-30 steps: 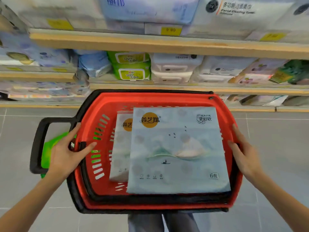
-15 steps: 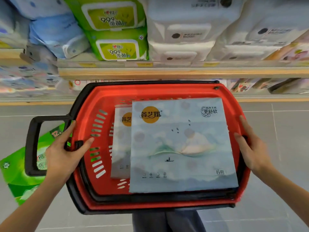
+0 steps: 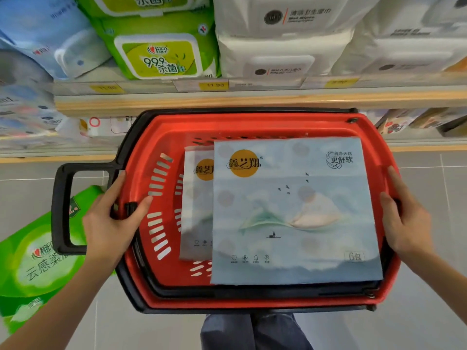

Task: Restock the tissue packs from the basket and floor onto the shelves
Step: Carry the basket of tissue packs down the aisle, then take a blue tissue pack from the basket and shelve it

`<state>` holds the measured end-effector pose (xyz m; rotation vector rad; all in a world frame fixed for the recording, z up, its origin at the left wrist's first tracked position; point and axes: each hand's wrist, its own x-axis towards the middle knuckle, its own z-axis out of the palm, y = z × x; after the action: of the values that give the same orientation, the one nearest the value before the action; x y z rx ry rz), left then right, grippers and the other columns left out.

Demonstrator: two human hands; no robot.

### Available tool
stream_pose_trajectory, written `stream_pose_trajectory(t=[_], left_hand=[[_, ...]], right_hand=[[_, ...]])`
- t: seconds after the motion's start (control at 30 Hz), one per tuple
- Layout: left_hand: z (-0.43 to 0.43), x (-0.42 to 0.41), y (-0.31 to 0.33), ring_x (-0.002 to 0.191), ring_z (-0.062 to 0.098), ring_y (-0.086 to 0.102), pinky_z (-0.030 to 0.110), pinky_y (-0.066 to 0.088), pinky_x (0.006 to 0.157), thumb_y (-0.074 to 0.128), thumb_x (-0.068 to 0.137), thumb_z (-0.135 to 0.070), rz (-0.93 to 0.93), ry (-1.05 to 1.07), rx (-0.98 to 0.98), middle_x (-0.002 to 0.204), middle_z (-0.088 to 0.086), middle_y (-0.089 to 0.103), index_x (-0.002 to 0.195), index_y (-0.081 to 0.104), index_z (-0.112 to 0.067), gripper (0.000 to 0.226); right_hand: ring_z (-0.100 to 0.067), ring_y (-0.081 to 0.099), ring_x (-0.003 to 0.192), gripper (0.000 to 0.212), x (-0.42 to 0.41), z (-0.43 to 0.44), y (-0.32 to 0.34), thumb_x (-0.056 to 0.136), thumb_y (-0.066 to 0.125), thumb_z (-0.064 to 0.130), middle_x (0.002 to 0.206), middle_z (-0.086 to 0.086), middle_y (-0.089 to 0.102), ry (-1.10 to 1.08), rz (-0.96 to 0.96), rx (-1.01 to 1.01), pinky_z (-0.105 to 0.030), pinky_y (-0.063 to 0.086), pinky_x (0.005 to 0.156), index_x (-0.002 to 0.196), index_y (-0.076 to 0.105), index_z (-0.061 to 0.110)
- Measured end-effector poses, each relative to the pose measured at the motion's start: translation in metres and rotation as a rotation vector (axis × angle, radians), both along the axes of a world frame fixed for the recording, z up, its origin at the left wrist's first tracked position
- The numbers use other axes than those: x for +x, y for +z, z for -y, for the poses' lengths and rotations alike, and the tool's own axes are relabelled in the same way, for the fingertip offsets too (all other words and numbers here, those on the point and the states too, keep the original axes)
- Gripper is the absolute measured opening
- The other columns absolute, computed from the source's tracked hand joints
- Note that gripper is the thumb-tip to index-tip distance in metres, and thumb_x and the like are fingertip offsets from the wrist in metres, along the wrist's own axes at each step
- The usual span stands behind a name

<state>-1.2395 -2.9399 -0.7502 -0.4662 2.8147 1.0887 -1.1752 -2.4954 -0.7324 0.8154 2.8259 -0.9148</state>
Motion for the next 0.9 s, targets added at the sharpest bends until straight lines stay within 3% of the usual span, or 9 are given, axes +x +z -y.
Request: stream_pose_trajectory(t=[0.07,0.2,0.3,0.47,0.6,0.73,0.9], left_hand=[[0.0,0.004,-0.001,0.088,-0.016,0.051,-0.002,0.035,0.085,0.061,0.065,-0.066,-0.005,0.011,-0.007,0.104,-0.009,0.055,0.136,0.037,-0.039,0.08],[-0.003,0.009,-0.004,0.106,0.011,0.057,0.033,0.045,0.096,0.062,0.066,-0.065,-0.038,0.023,0.015,0.118,-0.003,0.06,0.135,0.039,-0.044,0.075],[-0.005,0.007,-0.002,0.105,0.009,0.054,0.034,0.044,0.096,0.061,0.066,-0.065,-0.043,0.03,0.021,0.116,0.001,0.061,0.127,0.038,-0.058,0.066],[-0.007,0.011,0.002,0.106,0.01,0.052,0.036,0.044,0.097,0.067,0.065,-0.061,0.001,0.023,0.031,0.116,0.001,0.058,0.137,0.037,-0.039,0.081],[-0.009,0.011,0.007,0.109,0.013,0.05,0.029,0.039,0.094,0.071,0.074,-0.04,0.041,-0.022,-0.019,0.124,0.011,0.056,0.14,0.035,-0.034,0.075],[-0.01,0.012,0.016,0.118,0.027,0.05,0.039,0.042,0.099,0.068,0.078,-0.038,0.103,-0.052,-0.033,0.128,0.014,0.051,0.143,0.027,-0.037,0.076],[-0.01,0.008,0.029,0.131,0.036,0.036,0.047,0.031,0.108,0.065,0.082,-0.033,0.255,-0.145,-0.103,0.143,0.022,0.032,0.146,0.016,-0.035,0.081]], right_hand=[[-0.039,0.055,0.099,0.044,-0.004,-0.003,-0.002,0.084,0.032,0.041,0.109,-0.028,0.06,0.0,-0.013,0.032,-0.045,0.042,0.087,0.123,0.026,0.061],[-0.03,0.051,0.081,0.049,-0.011,-0.009,-0.007,0.083,0.032,0.043,0.091,-0.02,0.058,0.019,-0.026,0.032,-0.037,0.039,0.076,0.131,0.026,0.054],[-0.025,0.047,0.081,0.054,-0.008,-0.009,-0.007,0.08,0.03,0.047,0.091,-0.013,0.052,0.043,-0.013,0.025,-0.038,0.037,0.077,0.133,0.022,0.051],[-0.042,0.052,0.094,0.054,-0.005,-0.011,-0.006,0.082,0.03,0.04,0.102,-0.027,0.055,0.062,0.051,0.049,-0.043,0.038,0.084,0.132,0.016,0.056],[-0.043,0.048,0.104,0.053,-0.006,-0.014,-0.001,0.083,0.03,0.04,0.11,-0.027,0.051,0.092,0.128,-0.005,-0.044,0.034,0.091,0.129,0.009,0.06],[-0.041,0.044,0.113,0.057,-0.007,-0.021,0.004,0.078,0.025,0.058,0.117,-0.025,0.049,0.122,0.224,-0.047,-0.046,0.031,0.096,0.13,0.003,0.06],[-0.038,0.037,0.123,0.068,-0.003,-0.019,0.016,0.083,0.032,0.055,0.126,-0.028,0.047,0.096,0.344,-0.111,-0.045,0.028,0.102,0.144,0.006,0.041]])
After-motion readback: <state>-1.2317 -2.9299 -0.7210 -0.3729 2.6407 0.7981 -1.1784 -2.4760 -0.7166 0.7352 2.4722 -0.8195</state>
